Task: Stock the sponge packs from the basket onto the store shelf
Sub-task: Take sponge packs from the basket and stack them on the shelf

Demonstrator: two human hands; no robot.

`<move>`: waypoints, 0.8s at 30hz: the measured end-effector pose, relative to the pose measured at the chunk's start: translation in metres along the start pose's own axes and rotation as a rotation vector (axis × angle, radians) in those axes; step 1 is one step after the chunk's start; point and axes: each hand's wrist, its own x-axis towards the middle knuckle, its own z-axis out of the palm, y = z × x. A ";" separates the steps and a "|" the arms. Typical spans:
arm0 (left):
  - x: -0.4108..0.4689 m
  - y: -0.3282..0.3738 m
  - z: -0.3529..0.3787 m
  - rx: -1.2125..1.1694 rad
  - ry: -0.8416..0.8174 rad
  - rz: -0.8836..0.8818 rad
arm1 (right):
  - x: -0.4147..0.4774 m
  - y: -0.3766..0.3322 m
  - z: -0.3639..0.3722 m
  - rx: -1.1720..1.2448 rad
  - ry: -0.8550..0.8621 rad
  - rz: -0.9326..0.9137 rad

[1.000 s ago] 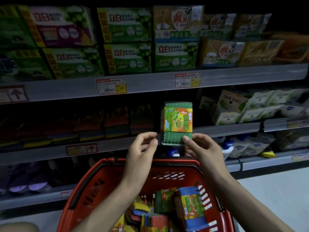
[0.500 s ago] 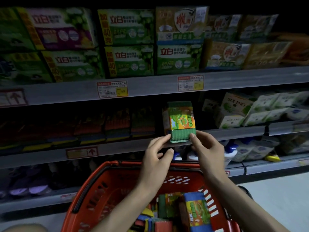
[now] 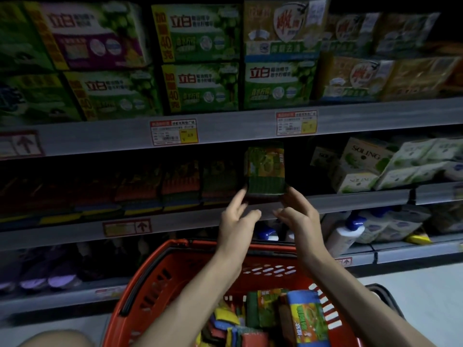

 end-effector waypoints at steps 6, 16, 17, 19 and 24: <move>-0.002 -0.004 0.000 -0.015 0.012 -0.052 | 0.004 0.004 0.001 -0.127 -0.057 -0.007; -0.006 0.005 0.004 -0.059 0.067 -0.067 | 0.007 -0.012 0.002 -0.215 -0.073 -0.013; -0.006 0.005 0.004 -0.053 0.072 -0.068 | 0.007 -0.014 0.002 -0.214 -0.075 -0.010; -0.006 0.007 0.004 -0.039 0.080 -0.077 | 0.009 -0.017 0.002 -0.214 -0.079 0.001; 0.000 0.011 0.000 -0.038 0.115 -0.091 | 0.009 -0.023 0.004 -0.207 -0.093 0.057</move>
